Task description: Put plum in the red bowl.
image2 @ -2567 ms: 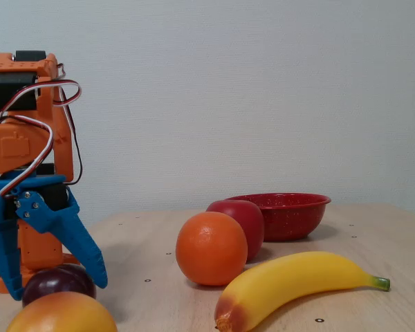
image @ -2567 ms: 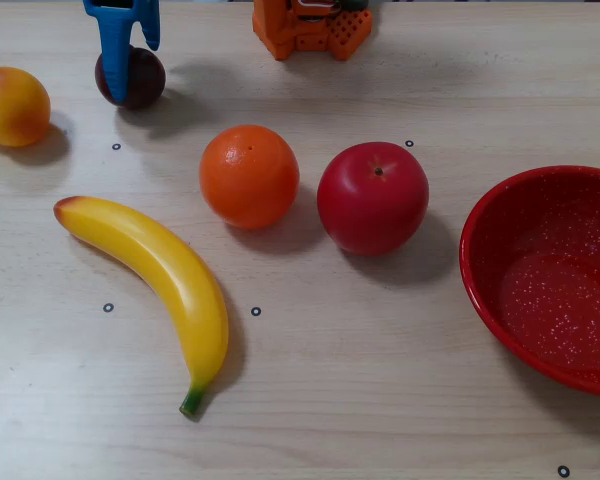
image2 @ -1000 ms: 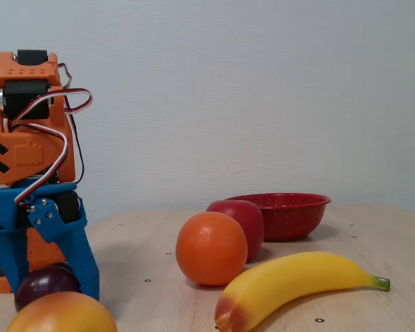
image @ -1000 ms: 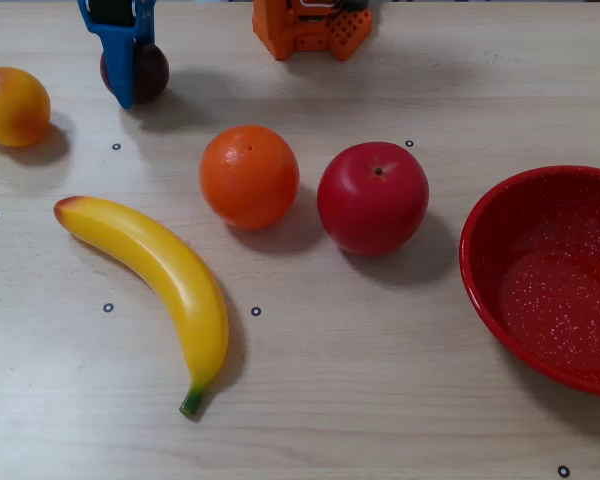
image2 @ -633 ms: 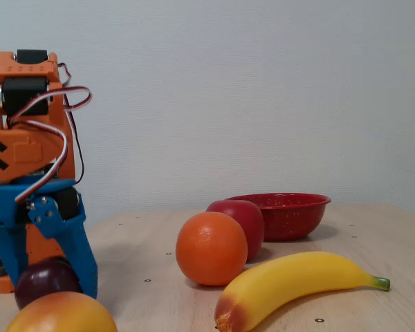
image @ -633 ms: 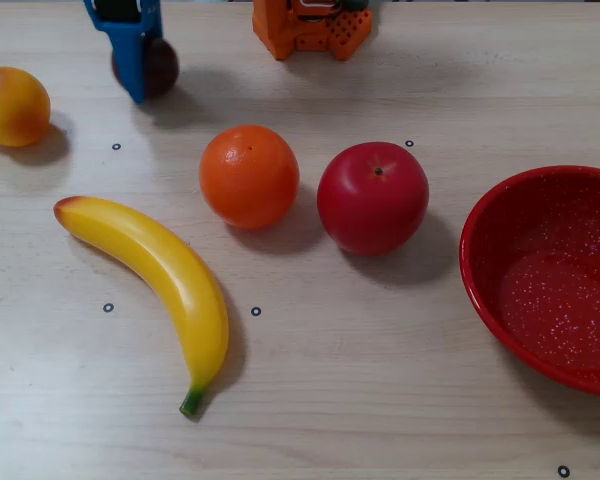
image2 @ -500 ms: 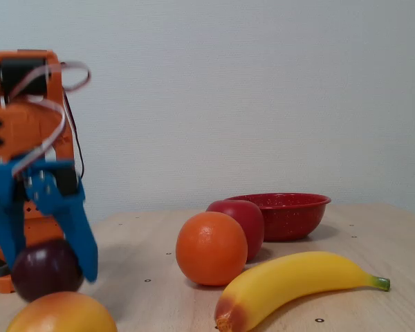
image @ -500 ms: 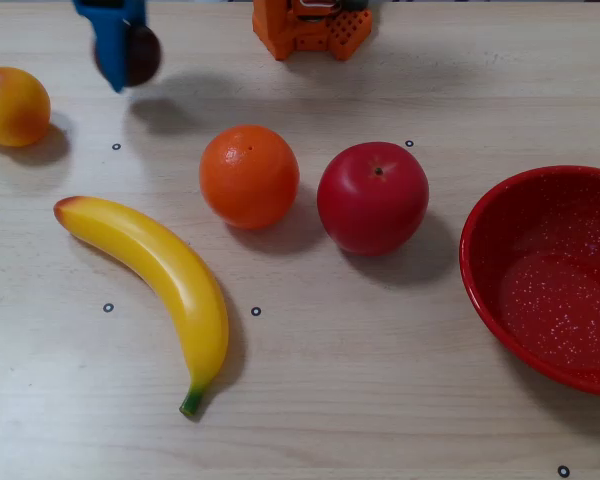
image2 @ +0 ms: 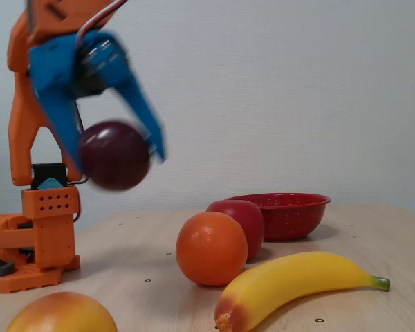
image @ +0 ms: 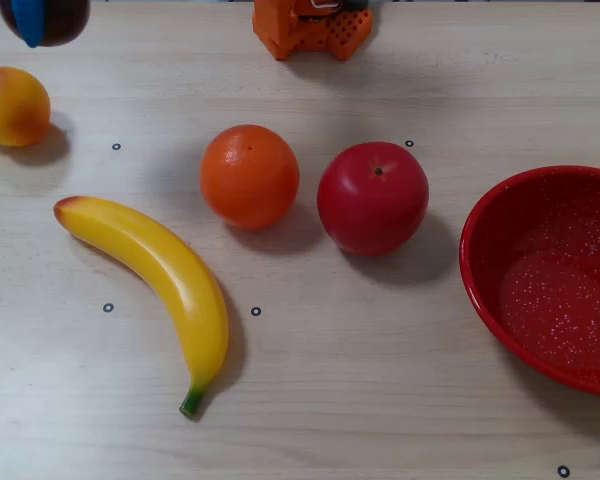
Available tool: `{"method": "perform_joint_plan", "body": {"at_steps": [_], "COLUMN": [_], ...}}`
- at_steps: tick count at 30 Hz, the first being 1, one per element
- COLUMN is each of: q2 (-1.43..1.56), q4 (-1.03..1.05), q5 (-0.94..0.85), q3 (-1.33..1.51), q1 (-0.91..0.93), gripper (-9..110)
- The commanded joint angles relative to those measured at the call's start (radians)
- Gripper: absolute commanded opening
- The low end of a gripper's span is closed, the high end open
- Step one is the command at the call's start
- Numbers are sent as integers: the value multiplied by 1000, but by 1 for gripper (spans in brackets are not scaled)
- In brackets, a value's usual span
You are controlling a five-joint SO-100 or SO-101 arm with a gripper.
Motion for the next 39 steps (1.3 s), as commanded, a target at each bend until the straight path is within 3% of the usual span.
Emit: {"method": "perform_joint_plan", "body": {"at_steps": [1, 24, 31, 39], "q2": [29, 135, 49, -146], "q4": [46, -20, -72, -201], "q5": [67, 615, 652, 620], "q3": [-149, -262, -333, -430], "q1": [-80, -1039, -1236, -1344], "gripper": [0, 0, 0, 0]}}
